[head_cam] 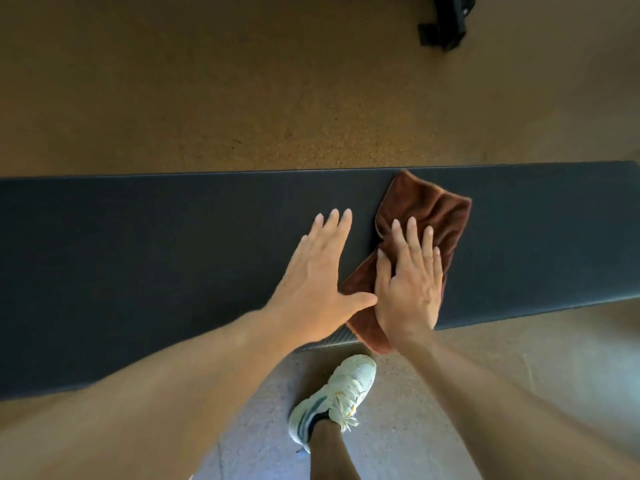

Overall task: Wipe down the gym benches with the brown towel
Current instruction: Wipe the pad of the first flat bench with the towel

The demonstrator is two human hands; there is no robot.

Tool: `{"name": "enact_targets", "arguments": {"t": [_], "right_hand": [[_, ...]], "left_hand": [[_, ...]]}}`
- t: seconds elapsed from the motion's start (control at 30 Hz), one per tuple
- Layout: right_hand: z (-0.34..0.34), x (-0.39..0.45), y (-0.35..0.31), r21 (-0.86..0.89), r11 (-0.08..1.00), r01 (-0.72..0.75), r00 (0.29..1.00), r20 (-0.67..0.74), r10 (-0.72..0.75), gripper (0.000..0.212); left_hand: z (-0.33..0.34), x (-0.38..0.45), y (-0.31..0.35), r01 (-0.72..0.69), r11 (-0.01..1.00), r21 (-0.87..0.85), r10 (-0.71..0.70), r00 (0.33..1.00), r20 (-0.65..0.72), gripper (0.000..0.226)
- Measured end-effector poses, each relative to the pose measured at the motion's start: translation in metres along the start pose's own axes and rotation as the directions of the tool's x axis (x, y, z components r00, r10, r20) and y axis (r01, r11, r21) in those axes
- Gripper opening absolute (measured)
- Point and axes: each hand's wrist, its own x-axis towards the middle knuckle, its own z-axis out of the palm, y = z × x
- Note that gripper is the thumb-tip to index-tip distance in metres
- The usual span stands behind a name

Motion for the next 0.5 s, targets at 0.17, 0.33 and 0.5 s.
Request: {"name": "enact_targets", "arguments": {"t": [0.17, 0.33, 0.5], "right_hand": [[0.036, -0.032, -0.125, 0.004, 0.991, 0.131, 0.990, 0.059, -0.131, 0.057], [0.076, -0.061, -0.265, 0.002, 0.947, 0.320, 0.943, 0.095, -0.319, 0.057], [0.122, -0.111, -0.393, 0.014, 0.708, 0.706, 0.688, 0.223, -0.691, 0.058]], "left_hand": [[-0.060, -0.115, -0.125, 0.085, 0.994, 0.068, -0.061, 0.952, -0.301, 0.082], [-0.116, -0.186, -0.208, 0.261, 0.964, -0.055, -0.251, 0.817, -0.519, 0.075], [-0.144, -0.223, -0.266, 0.340, 0.938, -0.064, -0.305, 0.726, -0.617, 0.064]]}}
